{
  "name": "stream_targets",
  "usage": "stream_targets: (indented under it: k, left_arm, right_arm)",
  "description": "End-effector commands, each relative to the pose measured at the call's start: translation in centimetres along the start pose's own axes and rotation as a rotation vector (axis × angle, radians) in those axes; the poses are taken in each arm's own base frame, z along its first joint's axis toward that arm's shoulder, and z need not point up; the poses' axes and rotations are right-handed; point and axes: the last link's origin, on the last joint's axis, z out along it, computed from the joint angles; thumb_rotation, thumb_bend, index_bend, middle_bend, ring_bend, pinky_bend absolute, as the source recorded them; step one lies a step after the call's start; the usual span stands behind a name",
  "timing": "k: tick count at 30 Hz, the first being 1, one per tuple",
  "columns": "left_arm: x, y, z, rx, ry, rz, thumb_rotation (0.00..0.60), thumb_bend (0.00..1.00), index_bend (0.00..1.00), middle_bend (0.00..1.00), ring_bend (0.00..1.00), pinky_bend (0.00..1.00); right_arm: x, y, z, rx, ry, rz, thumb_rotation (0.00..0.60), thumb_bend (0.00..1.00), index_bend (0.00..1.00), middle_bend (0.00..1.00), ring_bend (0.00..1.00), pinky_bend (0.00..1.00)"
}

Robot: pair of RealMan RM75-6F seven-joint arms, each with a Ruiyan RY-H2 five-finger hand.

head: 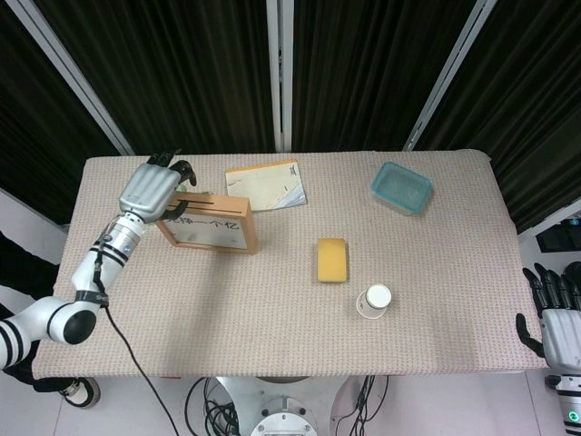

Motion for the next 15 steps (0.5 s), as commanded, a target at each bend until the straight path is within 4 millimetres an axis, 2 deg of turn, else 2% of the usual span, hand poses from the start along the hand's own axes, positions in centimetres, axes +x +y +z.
stream_targets:
  k: [1,3,5,9,12,15]
  left_arm:
    - [0.6,-0.2,-2.1,-0.001,0.064,-0.028,0.600,0.37,0.36,0.22,0.00,0.09]
    - [0.6,-0.5,-4.3,-0.001,0.111,-0.031,0.600,0.33,0.35,0.22,0.00,0.10]
    - [-0.1,-1.4,-7.6,-0.007,0.164,-0.014,0.600,0.29,0.35,0.22,0.01,0.10]
    - [-3.5,-4.3,-14.8,0.029,0.233,0.065,0.600,0.23,0.33,0.22,0.03,0.12]
    - [-6.3,-6.1,-18.9,0.085,0.235,0.082,0.600,0.18,0.28,0.19,0.03,0.11]
    - [-8.6,-7.5,-22.1,0.152,0.213,0.091,0.600,0.17,0.25,0.15,0.01,0.10]
  right_arm:
    - [0.2,0.0,-0.1,0.003,0.008,0.004,0.600,0.45,0.00,0.00,0.00,0.00]
    - [0.4,0.0,-0.1,0.004,0.015,0.006,0.600,0.45,0.00,0.00,0.00,0.00]
    - [0.5,0.2,-0.2,0.004,0.022,0.007,0.600,0.45,0.00,0.00,0.00,0.00]
    - [0.4,0.1,-0.3,0.015,0.024,0.007,0.600,0.45,0.00,0.00,0.00,0.00]
    - [0.1,-0.2,-0.5,0.028,0.020,-0.002,0.600,0.45,0.00,0.00,0.00,0.00]
    - [-0.3,-0.5,-0.7,0.039,0.016,-0.011,0.600,0.45,0.00,0.00,0.00,0.00]
